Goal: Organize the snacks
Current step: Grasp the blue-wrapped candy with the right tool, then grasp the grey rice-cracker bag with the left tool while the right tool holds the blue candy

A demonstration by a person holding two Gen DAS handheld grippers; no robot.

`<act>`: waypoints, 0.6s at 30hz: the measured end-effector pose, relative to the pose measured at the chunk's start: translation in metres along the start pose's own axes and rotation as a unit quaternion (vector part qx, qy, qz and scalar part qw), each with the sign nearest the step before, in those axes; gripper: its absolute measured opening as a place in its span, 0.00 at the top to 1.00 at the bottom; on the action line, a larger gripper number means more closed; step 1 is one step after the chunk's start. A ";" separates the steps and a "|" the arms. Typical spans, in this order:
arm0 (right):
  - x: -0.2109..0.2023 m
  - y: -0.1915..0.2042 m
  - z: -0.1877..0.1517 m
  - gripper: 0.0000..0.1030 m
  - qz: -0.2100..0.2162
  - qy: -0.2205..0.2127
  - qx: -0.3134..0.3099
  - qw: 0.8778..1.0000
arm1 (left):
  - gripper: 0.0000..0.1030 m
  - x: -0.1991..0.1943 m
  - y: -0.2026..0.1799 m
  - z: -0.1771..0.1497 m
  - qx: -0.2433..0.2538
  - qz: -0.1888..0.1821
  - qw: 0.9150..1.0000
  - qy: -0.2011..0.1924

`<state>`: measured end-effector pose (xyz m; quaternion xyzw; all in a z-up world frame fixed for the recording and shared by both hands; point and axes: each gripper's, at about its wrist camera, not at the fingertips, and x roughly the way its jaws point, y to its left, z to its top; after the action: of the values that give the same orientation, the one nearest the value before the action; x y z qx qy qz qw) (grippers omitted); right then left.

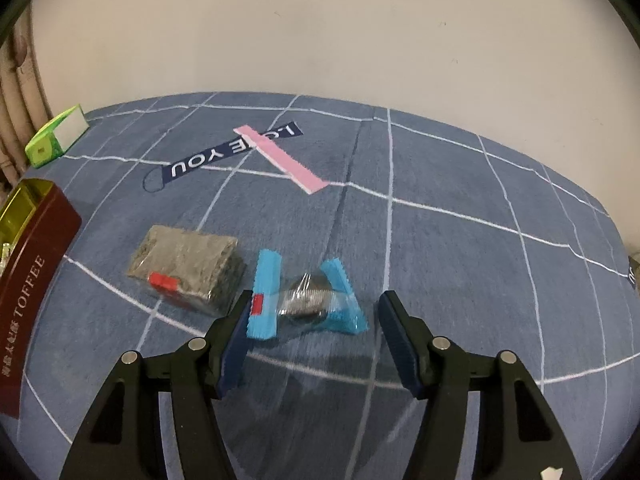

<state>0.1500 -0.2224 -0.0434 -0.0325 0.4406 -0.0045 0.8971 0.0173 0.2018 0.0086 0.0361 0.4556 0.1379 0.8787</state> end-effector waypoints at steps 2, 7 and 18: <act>0.001 -0.002 0.001 0.47 0.006 -0.004 0.000 1.000 | 0.50 -0.001 -0.005 0.003 -0.007 -0.015 1.000 0.004; 0.001 -0.005 0.002 0.59 0.021 -0.008 0.003 1.000 | 0.50 -0.004 -0.032 0.009 0.008 -0.026 1.000 0.008; -0.012 -0.025 -0.011 0.69 0.026 -0.018 0.012 0.999 | 0.50 -0.020 -0.127 0.026 0.072 -0.103 0.992 0.006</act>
<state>0.1351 -0.2480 -0.0392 -0.0105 0.4248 0.0141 0.9051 0.0539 0.0766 0.0152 0.0514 0.4705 0.0135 0.8808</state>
